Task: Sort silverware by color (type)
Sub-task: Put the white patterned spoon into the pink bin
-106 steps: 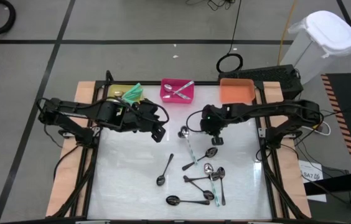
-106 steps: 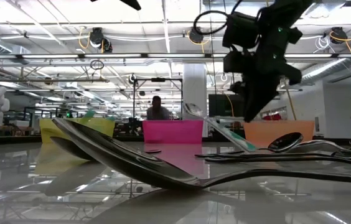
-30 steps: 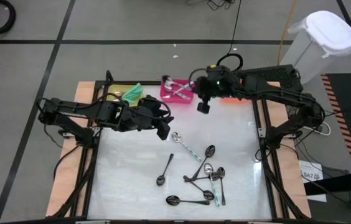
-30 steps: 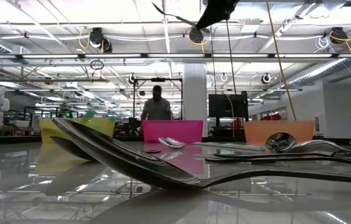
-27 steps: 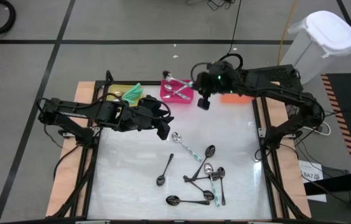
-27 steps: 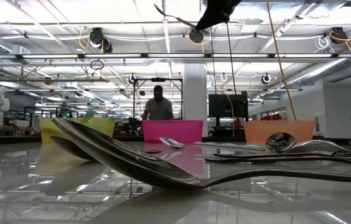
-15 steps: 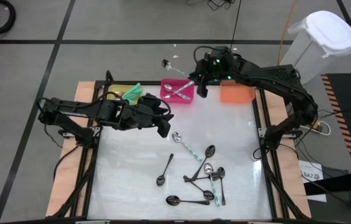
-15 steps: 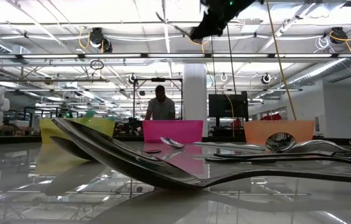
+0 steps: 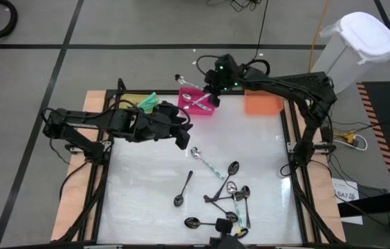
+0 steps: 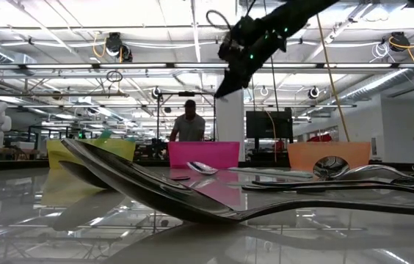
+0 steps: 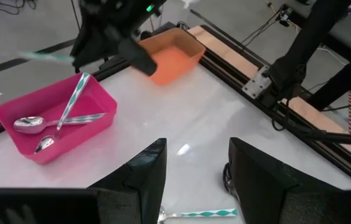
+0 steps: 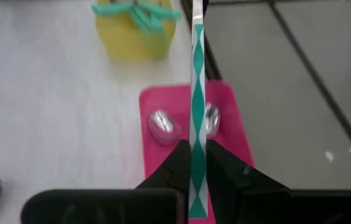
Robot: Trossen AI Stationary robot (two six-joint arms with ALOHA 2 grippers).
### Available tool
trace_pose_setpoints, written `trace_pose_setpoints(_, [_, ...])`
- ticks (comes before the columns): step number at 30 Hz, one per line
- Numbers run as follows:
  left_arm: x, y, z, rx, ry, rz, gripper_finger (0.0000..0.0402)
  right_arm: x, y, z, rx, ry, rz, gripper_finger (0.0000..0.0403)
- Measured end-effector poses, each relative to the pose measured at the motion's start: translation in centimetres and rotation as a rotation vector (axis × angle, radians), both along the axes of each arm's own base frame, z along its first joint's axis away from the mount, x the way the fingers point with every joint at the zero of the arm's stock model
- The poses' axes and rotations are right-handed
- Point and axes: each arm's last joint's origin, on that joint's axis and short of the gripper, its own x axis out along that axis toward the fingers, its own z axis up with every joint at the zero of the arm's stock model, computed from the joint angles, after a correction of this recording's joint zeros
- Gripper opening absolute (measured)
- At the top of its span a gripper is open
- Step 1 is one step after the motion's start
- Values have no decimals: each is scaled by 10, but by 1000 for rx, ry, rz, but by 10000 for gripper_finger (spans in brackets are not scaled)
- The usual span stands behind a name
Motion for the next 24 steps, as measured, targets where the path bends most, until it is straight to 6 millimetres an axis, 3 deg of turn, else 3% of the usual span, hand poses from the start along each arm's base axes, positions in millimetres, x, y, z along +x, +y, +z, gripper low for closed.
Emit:
trace_pose_setpoints(14, [0, 0, -1, 2, 9, -1, 172, 18, -18, -73, 154, 159, -54, 27])
trace_pose_setpoints(24, [-3, 5, -4, 7, 60, 12, 172, 15, -19, -78, 180, 209, -157, 29])
